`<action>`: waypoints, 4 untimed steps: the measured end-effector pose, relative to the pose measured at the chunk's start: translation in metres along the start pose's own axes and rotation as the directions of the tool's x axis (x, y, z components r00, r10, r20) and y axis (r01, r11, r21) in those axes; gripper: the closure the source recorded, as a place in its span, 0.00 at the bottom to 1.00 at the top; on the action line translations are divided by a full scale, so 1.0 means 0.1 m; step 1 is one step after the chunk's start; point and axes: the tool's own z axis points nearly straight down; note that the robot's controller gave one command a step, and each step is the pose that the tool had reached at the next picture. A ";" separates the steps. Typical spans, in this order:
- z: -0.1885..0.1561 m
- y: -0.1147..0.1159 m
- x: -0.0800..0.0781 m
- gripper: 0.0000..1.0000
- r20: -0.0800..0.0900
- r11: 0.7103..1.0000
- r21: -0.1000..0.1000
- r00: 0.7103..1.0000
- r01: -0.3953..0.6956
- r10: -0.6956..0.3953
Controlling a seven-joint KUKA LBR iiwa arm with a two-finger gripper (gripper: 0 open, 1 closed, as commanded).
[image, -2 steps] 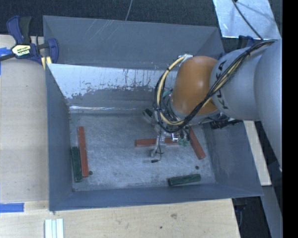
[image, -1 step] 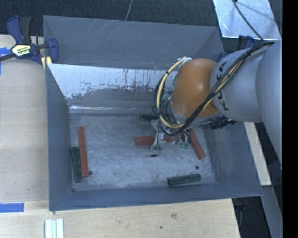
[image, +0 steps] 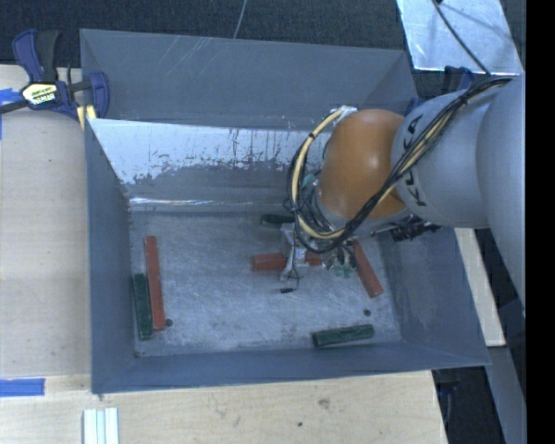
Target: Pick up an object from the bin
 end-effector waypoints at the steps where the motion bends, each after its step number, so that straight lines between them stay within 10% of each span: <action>1: -0.02 0.00 0.00 1.00 0.000 1.000 0.000 1.000 0.000 0.000; 4: -0.54 0.00 0.01 1.00 0.000 1.000 -0.001 1.000 -0.001 0.001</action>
Offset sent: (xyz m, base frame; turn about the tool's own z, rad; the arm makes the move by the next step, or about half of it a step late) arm 0.0001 0.0000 0.0967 0.0000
